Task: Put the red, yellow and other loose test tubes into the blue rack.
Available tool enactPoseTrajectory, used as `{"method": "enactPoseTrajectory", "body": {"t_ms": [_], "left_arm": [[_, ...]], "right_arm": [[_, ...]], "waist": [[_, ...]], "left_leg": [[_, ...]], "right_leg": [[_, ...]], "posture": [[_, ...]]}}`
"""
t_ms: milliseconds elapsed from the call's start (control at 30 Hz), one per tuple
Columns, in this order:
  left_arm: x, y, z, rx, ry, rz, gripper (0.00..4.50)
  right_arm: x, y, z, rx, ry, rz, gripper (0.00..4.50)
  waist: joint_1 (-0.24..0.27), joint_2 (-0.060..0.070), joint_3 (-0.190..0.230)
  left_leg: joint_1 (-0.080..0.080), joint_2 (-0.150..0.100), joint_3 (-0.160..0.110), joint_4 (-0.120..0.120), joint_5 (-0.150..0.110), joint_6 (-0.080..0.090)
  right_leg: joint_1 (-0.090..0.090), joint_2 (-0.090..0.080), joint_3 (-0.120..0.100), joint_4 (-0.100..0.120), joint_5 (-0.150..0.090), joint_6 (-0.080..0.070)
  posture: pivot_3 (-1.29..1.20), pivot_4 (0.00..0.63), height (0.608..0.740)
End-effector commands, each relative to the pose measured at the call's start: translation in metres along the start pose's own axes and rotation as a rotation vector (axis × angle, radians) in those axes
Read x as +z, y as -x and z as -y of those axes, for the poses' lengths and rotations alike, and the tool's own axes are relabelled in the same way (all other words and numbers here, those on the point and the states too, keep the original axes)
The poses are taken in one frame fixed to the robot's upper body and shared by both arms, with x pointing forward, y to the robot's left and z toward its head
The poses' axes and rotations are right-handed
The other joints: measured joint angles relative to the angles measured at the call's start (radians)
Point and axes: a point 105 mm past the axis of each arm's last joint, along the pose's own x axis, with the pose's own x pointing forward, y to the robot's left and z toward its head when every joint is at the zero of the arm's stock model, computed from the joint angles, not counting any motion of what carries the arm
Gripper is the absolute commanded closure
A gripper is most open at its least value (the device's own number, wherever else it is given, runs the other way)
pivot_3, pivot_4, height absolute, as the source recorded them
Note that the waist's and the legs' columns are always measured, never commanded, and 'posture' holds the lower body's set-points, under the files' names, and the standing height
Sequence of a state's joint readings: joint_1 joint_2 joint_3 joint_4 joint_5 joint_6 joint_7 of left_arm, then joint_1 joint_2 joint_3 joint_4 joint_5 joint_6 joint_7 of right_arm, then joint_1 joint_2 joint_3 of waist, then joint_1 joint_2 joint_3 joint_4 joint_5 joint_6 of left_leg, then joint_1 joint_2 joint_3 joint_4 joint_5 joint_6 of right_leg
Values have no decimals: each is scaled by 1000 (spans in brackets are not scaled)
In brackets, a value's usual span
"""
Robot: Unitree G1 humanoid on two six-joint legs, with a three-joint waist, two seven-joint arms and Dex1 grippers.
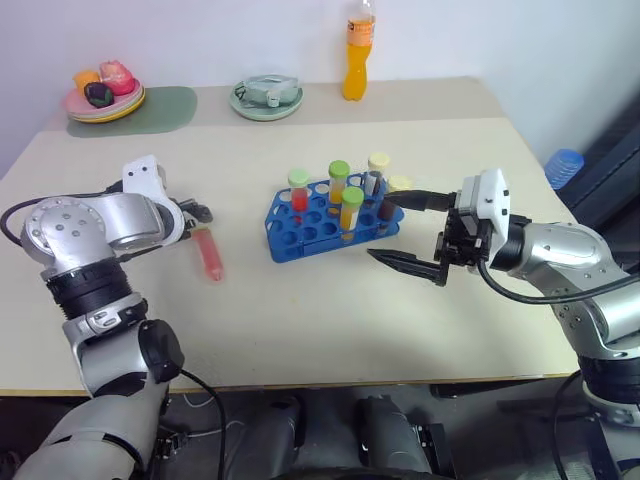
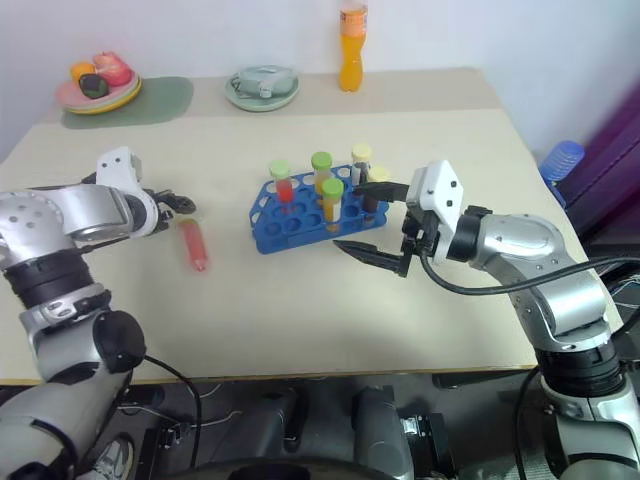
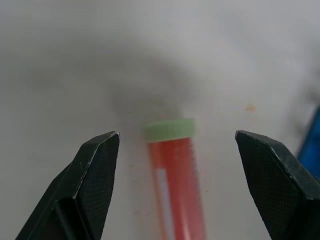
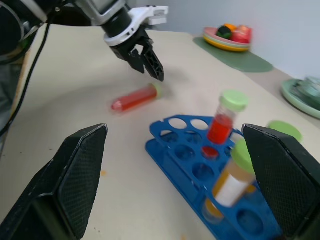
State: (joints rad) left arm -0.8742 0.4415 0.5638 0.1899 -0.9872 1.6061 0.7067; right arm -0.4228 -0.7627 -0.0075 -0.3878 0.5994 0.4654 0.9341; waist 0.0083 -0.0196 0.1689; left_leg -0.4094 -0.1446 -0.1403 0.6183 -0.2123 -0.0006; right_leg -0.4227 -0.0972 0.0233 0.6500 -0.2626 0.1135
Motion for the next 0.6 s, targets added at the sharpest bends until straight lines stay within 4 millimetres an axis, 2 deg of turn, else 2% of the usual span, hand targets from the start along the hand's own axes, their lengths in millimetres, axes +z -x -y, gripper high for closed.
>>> {"method": "enactPoseTrajectory", "body": {"t_ms": [33, 533, 600], "left_arm": [[3, 4, 1, 8, -12, -23, 718], [-32, -15, 13, 205, 172, -171, 718], [-32, -14, 9, 247, 171, -162, 1251]], "right_arm": [[7, -2, 1, 16, 39, 8, 74], [4, -1, 2, -12, 42, 5, 74], [3, -1, 2, -16, 40, 7, 0]], "waist": [[4, 0, 0], [4, -1, 0], [4, -1, 0]], "left_leg": [[0, 0, 0, 0, 0, 0], [-3, 0, 1, 9, -2, 0], [-3, 0, 1, 9, -2, 0]], "right_leg": [[0, 0, 0, 0, 0, 0], [0, 0, 1, 2, 1, 1], [0, 0, 1, 3, 1, 1]], "posture": [[0, 150, 740], [0, 150, 740], [0, 150, 740]]}}
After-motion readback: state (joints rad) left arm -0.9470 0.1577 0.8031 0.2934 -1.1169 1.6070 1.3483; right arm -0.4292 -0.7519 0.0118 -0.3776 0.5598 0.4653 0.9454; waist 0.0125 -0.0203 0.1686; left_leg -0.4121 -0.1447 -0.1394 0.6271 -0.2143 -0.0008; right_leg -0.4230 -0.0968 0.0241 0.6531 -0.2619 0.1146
